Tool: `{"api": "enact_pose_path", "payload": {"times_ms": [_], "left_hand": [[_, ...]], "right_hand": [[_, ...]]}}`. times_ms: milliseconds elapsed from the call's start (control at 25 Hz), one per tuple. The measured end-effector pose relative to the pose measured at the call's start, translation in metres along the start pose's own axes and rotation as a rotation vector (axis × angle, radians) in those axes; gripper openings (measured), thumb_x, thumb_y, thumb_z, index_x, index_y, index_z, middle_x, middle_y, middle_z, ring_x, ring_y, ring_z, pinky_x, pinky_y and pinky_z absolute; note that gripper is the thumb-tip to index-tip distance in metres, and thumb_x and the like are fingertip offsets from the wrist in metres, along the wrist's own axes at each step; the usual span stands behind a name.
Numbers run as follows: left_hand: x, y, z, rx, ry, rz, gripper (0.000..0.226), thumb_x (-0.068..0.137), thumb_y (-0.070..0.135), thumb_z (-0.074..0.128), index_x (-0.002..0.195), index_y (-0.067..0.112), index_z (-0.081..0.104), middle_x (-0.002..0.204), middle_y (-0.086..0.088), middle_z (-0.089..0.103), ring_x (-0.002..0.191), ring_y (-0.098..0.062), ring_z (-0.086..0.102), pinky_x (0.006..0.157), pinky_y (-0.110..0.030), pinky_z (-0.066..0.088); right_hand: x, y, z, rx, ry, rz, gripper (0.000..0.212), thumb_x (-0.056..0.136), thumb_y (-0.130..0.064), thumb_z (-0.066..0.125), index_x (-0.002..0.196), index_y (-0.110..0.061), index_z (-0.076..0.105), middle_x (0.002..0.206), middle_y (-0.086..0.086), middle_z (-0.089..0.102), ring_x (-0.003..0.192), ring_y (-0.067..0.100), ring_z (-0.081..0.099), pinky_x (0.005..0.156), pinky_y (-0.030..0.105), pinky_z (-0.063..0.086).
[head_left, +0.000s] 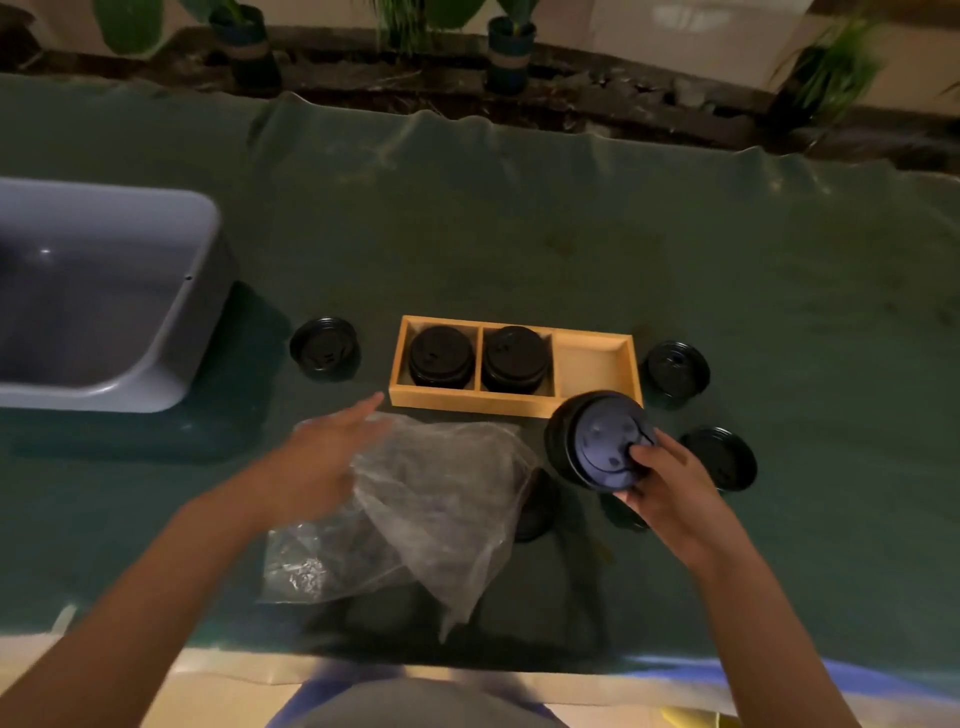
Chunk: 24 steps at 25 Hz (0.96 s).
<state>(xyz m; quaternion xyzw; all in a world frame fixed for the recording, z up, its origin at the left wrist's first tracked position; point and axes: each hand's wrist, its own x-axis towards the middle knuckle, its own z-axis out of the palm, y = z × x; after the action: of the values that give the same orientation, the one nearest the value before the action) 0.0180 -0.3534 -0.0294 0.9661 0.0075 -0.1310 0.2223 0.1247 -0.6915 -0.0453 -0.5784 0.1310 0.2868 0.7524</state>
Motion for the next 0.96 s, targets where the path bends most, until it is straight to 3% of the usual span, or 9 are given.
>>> {"api": "enact_pose_path", "payload": {"times_ms": [80, 120, 200, 240, 360, 480, 560, 720, 960], "left_hand": [[0.007, 0.031, -0.041, -0.373, 0.283, -0.021, 0.049, 0.083, 0.016, 0.065, 0.123, 0.039, 0.051, 0.128, 0.014, 0.057, 0.119, -0.009, 0.055, 0.096, -0.013, 0.037], [0.017, 0.052, -0.055, -0.583, 0.300, -0.046, 0.041, 0.080, 0.034, 0.067, 0.118, 0.044, 0.055, 0.114, 0.023, 0.063, 0.109, -0.001, 0.060, 0.092, -0.013, 0.042], [0.046, 0.096, -0.067, -0.764, 0.123, -0.086, 0.070, 0.064, 0.068, 0.062, 0.125, 0.036, 0.051, 0.114, 0.018, 0.063, 0.110, -0.003, 0.058, 0.097, -0.028, 0.046], [0.062, 0.116, -0.065, -0.754, 0.012, -0.096, 0.083, 0.061, 0.072, 0.060, 0.130, 0.028, 0.049, 0.118, 0.010, 0.062, 0.113, -0.010, 0.057, 0.099, -0.035, 0.046], [0.107, 0.151, -0.053, -0.809, -0.117, -0.110, 0.050, 0.078, 0.046, 0.064, 0.117, 0.013, 0.060, 0.109, -0.005, 0.067, 0.108, -0.021, 0.061, 0.089, -0.038, 0.054], [0.149, 0.156, -0.052, -1.007, -0.203, -0.137, 0.019, 0.081, 0.036, 0.065, 0.096, 0.023, 0.066, 0.102, 0.002, 0.066, 0.105, -0.017, 0.060, 0.075, -0.029, 0.056], [0.172, 0.158, -0.047, -1.026, -0.284, -0.203, 0.030, 0.081, 0.042, 0.063, 0.104, 0.022, 0.063, 0.113, -0.001, 0.063, 0.108, -0.017, 0.057, 0.078, -0.032, 0.054], [0.204, 0.162, -0.021, -0.952, -0.249, -0.360, 0.045, 0.081, 0.045, 0.061, 0.116, 0.017, 0.056, 0.121, 0.000, 0.058, 0.110, -0.017, 0.054, 0.086, -0.039, 0.047], [0.226, 0.171, 0.032, -1.018, -0.082, -0.501, 0.012, 0.086, 0.030, 0.060, 0.093, 0.020, 0.063, 0.105, 0.001, 0.062, 0.098, -0.015, 0.057, 0.080, -0.034, 0.050]], "right_hand": [[0.002, -0.015, 0.007, 0.019, -0.047, -0.033, 0.030, 0.088, -0.004, 0.049, 0.117, -0.007, 0.055, 0.107, 0.010, 0.066, 0.092, 0.021, 0.065, 0.072, 0.027, 0.056], [0.004, -0.021, 0.012, 0.030, -0.073, -0.050, 0.030, 0.087, -0.004, 0.048, 0.116, -0.007, 0.056, 0.105, 0.010, 0.067, 0.092, 0.021, 0.065, 0.071, 0.027, 0.056], [0.005, -0.036, 0.021, 0.028, -0.123, -0.083, 0.028, 0.087, -0.004, 0.048, 0.114, -0.007, 0.057, 0.103, 0.008, 0.068, 0.091, 0.020, 0.066, 0.071, 0.027, 0.056], [0.006, -0.044, 0.026, 0.008, -0.130, -0.105, 0.027, 0.087, -0.004, 0.048, 0.111, -0.009, 0.059, 0.100, 0.006, 0.069, 0.090, 0.019, 0.066, 0.071, 0.027, 0.055], [0.012, -0.070, 0.034, -0.038, -0.053, -0.167, 0.024, 0.086, -0.006, 0.052, 0.108, -0.012, 0.060, 0.095, 0.005, 0.068, 0.085, 0.019, 0.064, 0.072, 0.030, 0.049], [0.026, -0.093, 0.026, -0.019, 0.022, -0.181, 0.017, 0.085, -0.008, 0.055, 0.095, -0.017, 0.066, 0.085, -0.001, 0.071, 0.076, 0.013, 0.065, 0.067, 0.028, 0.049], [0.042, -0.101, 0.019, 0.007, 0.019, -0.118, 0.011, 0.085, -0.012, 0.057, 0.084, -0.019, 0.065, 0.086, -0.001, 0.069, 0.077, 0.013, 0.063, 0.066, 0.028, 0.048], [0.085, -0.101, 0.000, -0.053, 0.000, -0.005, 0.006, 0.086, -0.017, 0.055, 0.089, -0.019, 0.060, 0.095, 0.000, 0.061, 0.084, 0.015, 0.058, 0.066, 0.028, 0.046], [0.141, -0.083, -0.029, -0.418, -0.070, 0.114, 0.031, 0.095, -0.023, 0.044, 0.125, -0.013, 0.047, 0.122, 0.006, 0.054, 0.108, 0.020, 0.054, 0.088, 0.038, 0.049]]}}
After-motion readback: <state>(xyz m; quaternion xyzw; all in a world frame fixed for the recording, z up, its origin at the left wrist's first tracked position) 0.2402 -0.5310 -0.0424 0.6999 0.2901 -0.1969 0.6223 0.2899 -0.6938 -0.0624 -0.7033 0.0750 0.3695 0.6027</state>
